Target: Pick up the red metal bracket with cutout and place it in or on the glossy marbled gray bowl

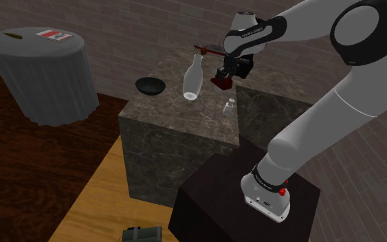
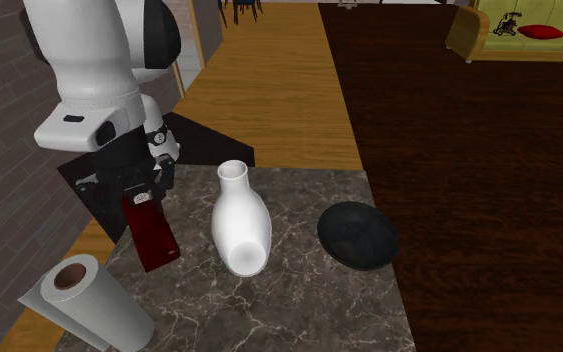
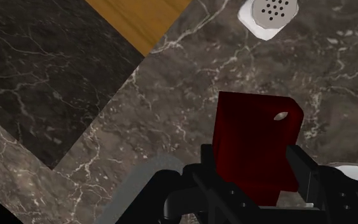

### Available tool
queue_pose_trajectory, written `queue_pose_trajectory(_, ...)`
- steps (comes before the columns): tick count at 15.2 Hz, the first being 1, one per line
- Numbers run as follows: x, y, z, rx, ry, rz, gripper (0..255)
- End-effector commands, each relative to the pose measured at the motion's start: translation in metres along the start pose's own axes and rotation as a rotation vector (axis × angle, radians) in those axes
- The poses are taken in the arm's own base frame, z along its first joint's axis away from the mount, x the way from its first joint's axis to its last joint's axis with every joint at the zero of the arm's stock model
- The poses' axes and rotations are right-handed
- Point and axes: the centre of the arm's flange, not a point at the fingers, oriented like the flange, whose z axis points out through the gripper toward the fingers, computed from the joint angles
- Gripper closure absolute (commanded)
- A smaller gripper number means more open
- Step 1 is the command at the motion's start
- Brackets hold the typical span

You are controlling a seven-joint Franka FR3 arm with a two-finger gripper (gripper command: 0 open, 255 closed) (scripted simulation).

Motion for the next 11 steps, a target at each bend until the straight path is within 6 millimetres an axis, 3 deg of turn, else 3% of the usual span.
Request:
queue_pose_trajectory(1,0.015,-0.021,-0.004,0.000,0.000,0.000,255)
queue_pose_trajectory(11,0.087,-0.131,-0.019,0.000,0.000,0.000,255)
